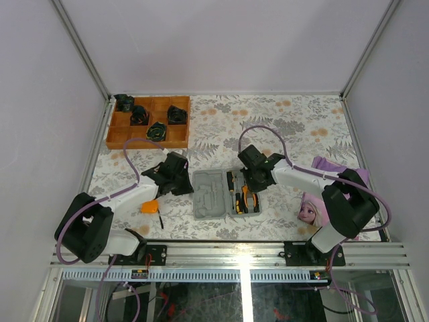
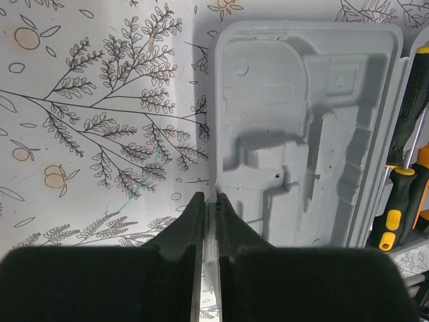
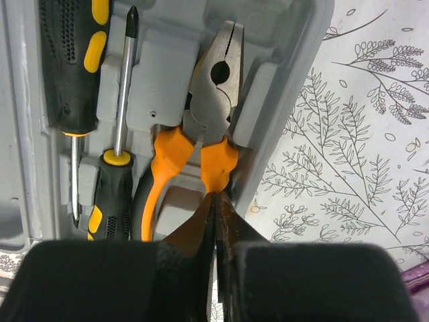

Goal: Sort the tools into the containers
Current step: Place the pliers in the storage box.

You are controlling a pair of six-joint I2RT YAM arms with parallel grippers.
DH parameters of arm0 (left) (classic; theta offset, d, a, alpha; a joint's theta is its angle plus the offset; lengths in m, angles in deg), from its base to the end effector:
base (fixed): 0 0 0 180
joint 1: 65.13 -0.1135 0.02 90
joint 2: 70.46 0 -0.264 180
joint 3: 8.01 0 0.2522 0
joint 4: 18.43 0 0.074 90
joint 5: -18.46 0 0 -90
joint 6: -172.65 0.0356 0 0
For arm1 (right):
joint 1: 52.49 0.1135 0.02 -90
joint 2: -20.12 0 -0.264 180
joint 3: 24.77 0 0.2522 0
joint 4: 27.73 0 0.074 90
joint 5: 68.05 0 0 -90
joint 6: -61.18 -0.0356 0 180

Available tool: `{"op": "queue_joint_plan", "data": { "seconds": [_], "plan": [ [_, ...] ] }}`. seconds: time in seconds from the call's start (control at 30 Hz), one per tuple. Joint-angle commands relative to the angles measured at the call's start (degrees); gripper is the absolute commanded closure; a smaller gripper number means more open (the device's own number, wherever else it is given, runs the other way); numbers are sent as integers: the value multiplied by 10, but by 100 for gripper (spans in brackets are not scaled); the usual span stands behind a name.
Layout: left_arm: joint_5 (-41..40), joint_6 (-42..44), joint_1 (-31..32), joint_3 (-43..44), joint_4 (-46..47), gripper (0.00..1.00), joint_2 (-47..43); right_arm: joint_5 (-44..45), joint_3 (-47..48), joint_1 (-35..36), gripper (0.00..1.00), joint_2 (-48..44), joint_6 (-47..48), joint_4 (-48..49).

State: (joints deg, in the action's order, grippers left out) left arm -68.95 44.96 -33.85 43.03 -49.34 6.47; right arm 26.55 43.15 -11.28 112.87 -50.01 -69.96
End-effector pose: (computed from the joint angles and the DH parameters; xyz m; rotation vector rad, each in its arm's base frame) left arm 0.2104 -0.1297 0.1689 -0.1301 2.6422 -0.4958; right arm 0.2308 0.1983 0.1705 -0.4562 2.7136 0.1947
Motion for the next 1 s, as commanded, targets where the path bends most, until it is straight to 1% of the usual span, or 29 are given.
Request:
{"op": "queue_joint_plan", "data": {
  "seconds": [0.0, 0.1, 0.2, 0.27, 0.37, 0.47, 0.57, 0.77, 0.97],
  "plan": [
    [21, -8, -2, 3, 15, 100, 4, -43, -57, 39, 100, 108, -26, 29],
    [21, -10, -2, 1, 15, 100, 4, -35, -59, 41, 100, 100, -32, 36],
    [19, -13, -2, -3, 17, 100, 2, 10, -42, 40, 100, 52, -36, 24],
    [19, -16, -2, -7, 18, 100, 2, 36, -23, 40, 93, 21, -30, 15],
    [17, -25, -2, -11, 22, 100, 2, 64, 2, 41, 86, -37, -18, 18],
    [14, -39, -2, -16, 29, 100, -1, 97, 14, 41, 75, -107, -4, 34],
    [16, -60, -2, -25, 40, 100, -7, 116, 1, 40, 67, -185, 3, 59],
    [29, -93, 0, -35, 70, 100, -9, 145, -58, 40, 61, -301, -20, 76],
    [17, -98, 46, 2, 80, 100, 27, 152, -125, 40, 56, -372, -48, 89]
  ]
}}
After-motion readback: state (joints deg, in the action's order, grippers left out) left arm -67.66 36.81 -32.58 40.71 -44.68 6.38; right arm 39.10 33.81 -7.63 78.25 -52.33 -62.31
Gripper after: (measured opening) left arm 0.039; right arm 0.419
